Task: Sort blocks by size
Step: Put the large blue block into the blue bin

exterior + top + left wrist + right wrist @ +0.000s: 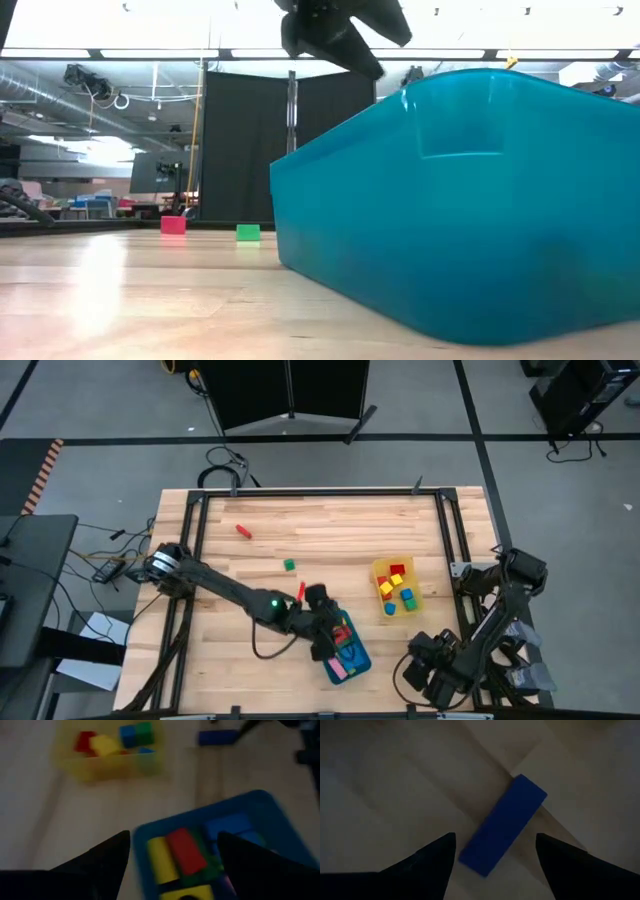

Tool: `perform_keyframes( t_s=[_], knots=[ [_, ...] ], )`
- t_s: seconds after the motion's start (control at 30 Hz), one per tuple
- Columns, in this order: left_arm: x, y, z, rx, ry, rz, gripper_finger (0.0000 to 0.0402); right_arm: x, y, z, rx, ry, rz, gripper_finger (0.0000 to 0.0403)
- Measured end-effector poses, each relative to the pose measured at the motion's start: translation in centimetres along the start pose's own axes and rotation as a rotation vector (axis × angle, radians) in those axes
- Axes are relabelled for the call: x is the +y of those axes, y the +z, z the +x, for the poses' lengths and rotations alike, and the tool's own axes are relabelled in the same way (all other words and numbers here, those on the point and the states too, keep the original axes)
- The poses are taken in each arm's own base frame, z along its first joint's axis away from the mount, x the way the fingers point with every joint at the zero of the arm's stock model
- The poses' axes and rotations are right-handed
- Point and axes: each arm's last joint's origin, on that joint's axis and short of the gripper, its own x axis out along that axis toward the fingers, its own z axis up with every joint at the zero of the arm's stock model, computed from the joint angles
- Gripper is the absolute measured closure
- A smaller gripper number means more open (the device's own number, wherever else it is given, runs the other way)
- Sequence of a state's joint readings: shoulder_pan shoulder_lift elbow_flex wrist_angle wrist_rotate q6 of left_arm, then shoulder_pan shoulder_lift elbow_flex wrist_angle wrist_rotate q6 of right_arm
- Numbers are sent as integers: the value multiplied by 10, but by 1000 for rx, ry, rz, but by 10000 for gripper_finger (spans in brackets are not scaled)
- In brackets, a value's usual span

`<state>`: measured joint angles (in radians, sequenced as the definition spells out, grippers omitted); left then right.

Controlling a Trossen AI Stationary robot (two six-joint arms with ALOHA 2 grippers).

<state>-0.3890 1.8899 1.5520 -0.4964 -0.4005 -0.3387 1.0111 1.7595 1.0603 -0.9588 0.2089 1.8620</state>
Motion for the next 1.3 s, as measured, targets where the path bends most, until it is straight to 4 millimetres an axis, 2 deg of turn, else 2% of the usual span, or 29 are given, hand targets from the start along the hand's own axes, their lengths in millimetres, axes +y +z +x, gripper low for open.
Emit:
perform_keyframes(
  t_s=[0.2,0.33,0.5,0.67,0.73,0.83,0.97,1.1,1.2,1.3],
  knots=[
    [32,2,-16,42,120,7,115,5,-6,19,-4,-56,73,130],
    [64,-5,-26,45,184,-39,128,9,-8,24,3,-42,81,179],
    [109,-36,-32,90,269,-134,143,11,-9,26,-9,-23,79,287],
    [149,-69,-27,158,356,-221,148,12,-7,20,-25,5,14,288],
    [161,-81,-20,190,380,-250,148,19,-8,11,-49,68,-36,288],
    [175,-93,-8,188,355,-287,148,32,-5,-19,-132,213,-133,288],
    [187,-105,1,175,357,-311,148,54,1,-49,-256,318,-304,288],
    [196,-116,5,202,348,-332,148,74,24,-75,-421,393,-397,288],
    [199,-123,8,223,316,-296,148,89,48,-81,-497,439,-455,288],
    [198,-129,9,246,294,-204,148,100,76,-78,-532,461,-483,282]
  ],
)
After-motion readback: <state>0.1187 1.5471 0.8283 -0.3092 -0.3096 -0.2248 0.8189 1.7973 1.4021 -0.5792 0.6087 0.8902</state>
